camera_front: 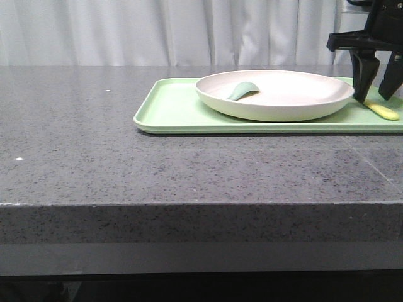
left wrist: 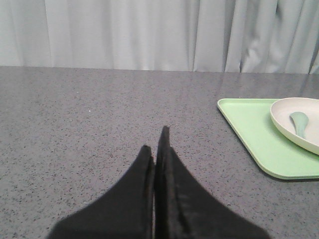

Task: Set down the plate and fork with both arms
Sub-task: 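Open the right gripper and raise it off the fork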

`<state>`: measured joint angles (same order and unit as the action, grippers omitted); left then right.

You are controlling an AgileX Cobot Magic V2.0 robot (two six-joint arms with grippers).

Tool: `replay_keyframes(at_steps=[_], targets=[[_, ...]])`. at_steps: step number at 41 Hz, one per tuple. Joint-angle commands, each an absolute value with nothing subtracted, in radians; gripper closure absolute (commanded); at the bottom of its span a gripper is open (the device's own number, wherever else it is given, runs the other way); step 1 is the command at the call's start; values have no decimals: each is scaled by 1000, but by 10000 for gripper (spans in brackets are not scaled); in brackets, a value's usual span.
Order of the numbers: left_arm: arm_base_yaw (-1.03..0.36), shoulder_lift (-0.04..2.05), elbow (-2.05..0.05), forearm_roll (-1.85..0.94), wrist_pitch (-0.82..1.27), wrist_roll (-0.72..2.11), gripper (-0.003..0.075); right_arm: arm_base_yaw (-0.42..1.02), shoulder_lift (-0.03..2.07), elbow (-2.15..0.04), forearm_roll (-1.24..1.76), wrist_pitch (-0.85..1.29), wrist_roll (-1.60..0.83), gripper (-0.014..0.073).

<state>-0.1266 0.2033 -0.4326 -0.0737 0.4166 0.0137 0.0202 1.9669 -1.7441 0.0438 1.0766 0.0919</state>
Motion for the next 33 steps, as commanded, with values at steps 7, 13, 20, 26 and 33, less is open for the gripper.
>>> replay_keyframes(at_steps=[7,13,20,26,33], targets=[[-124,215,-462,-75,339,11,738,14,1865,-1798,39,1091,81,361],[-124,215,-462,-75,339,11,738,14,1823,-1798,39,1097,81,567],[-124,215,-462,-75,339,11,738,14,1757,-1798,39,1093,81,660],[-124,215,-462,-75,339,11,738,14,1660,-1779,36,1084,81,661],[-124,215,-462,-75,339,11,738,14,1477,-1650,34,1000,80,661]])
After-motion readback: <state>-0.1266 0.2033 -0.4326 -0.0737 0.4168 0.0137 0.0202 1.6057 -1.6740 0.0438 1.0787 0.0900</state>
